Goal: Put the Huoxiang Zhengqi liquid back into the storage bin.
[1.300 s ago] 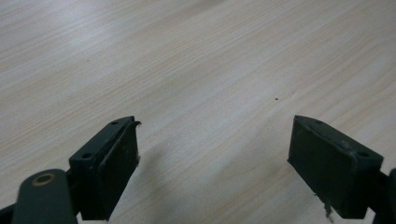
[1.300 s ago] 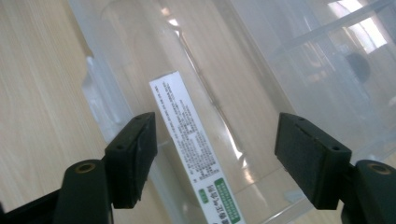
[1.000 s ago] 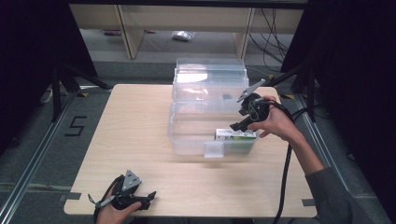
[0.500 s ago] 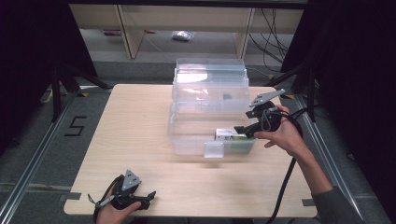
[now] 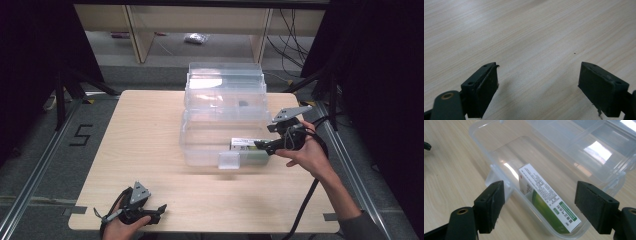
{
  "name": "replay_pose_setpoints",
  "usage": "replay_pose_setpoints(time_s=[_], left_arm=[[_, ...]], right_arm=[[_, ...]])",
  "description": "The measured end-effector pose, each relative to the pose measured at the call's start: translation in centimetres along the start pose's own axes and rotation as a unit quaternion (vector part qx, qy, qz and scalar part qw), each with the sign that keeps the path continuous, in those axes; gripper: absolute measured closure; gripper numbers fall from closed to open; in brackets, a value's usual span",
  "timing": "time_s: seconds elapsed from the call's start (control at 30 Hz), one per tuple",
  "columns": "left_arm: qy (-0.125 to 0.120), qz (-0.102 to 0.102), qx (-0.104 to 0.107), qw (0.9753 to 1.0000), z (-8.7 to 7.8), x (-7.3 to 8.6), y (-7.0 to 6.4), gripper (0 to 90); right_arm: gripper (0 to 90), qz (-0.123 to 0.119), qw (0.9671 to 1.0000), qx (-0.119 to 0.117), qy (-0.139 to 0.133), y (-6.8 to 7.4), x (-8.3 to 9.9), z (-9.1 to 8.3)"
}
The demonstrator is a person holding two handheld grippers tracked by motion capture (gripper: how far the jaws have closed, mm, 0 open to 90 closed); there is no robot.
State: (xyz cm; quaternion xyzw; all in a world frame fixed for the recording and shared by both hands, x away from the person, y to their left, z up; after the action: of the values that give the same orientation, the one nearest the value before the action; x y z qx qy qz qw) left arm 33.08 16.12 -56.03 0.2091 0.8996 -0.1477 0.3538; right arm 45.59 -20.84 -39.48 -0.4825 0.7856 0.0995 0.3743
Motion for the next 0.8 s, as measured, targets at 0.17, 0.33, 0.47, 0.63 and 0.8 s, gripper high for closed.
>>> replay_pose_setpoints(time_s=[0.17,0.33,0.47,0.63,0.8], left_arm=[[0.002,0.002,-0.001,1.0000,0.0,0.0,0.0,15.5],[0.001,0.005,0.000,1.0000,0.0,0.0,0.0,15.4],[0.002,0.006,-0.001,1.0000,0.0,0.0,0.0,15.4],[0.001,0.002,0.000,1.0000,0.0,0.0,0.0,15.4],[0.000,0.000,0.001,1.0000,0.0,0.0,0.0,15.4]], right_arm=[[24.5,0.001,1.0000,0.003,0.009,0.3,0.6,0.0],[24.3,0.011,0.9999,0.007,0.005,0.7,1.0,-0.2],[24.3,0.009,0.9999,0.011,0.003,1.1,1.5,-0.2],[24.4,0.007,0.9999,0.008,-0.001,1.9,1.9,0.0],[24.3,0.025,0.9996,0.004,0.007,3.1,2.8,0.3]])
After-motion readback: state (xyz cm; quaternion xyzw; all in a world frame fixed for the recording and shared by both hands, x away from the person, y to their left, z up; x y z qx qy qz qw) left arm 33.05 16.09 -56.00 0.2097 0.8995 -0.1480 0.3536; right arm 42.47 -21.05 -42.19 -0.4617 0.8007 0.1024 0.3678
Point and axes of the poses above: each handheld gripper's, and its own axes: z roughly forward along the jaws, x roughly out of its underside, y roughly to its left, the point moved 7 cm from there along z, roughly forward along the jaws, and after that the axes turned 12 degrees about -z, right-handed, at the moved point
